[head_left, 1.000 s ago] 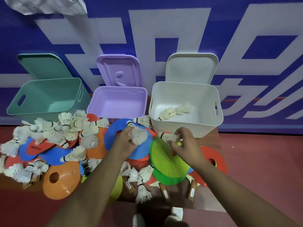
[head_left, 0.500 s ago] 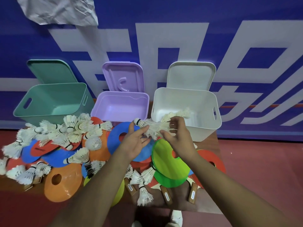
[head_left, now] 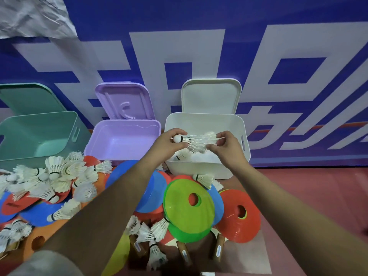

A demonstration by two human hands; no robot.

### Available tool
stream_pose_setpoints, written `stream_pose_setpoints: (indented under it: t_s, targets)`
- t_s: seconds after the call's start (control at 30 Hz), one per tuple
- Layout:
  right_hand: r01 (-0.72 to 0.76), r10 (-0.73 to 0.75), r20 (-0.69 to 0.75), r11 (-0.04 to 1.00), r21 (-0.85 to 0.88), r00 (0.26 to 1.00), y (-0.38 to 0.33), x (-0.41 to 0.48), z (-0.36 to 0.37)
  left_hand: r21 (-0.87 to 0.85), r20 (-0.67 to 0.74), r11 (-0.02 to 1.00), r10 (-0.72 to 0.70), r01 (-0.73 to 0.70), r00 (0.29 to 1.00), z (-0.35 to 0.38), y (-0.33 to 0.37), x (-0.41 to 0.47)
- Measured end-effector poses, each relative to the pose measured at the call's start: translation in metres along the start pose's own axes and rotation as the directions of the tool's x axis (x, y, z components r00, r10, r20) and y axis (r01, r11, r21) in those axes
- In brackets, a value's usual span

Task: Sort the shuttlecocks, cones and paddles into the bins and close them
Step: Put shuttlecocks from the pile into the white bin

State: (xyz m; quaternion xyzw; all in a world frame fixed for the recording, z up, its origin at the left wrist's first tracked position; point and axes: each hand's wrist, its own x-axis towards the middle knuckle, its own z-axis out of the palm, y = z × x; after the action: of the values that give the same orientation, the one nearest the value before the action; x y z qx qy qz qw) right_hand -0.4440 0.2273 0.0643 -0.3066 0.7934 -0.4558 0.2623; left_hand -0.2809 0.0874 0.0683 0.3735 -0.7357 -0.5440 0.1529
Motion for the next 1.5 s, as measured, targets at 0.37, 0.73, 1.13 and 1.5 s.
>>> stream_pose_setpoints:
  t_s: [0.37,0.73,1.13,1.5]
  targets:
    - [-0.006,0.185,0.334,0.880,-0.474,0.924,0.059,0.073,0.017,0.690,0.158,0.723,-0.098,-0.039,0.983,0.039,-0.047,0.073]
    - [0.134,-0.105,0.211,0.982,-0.131,0.972,0.055,-0.005,-0.014,0.346,-0.061,0.930,0.155,-0.125,0.986,0.041,-0.035,-0.024]
    - [-0.237,0.261,0.109,0.952,-0.196,0.959,0.121,-0.048,0.043,0.709,-0.210,0.704,0.139,0.053,0.968,0.036,-0.108,-0.067]
    - [-0.381,0.377,-0.055,0.911,-0.160,0.925,0.132,-0.023,0.087,0.831,-0.090,0.544,-0.078,0.118,0.993,-0.043,-0.145,-0.003]
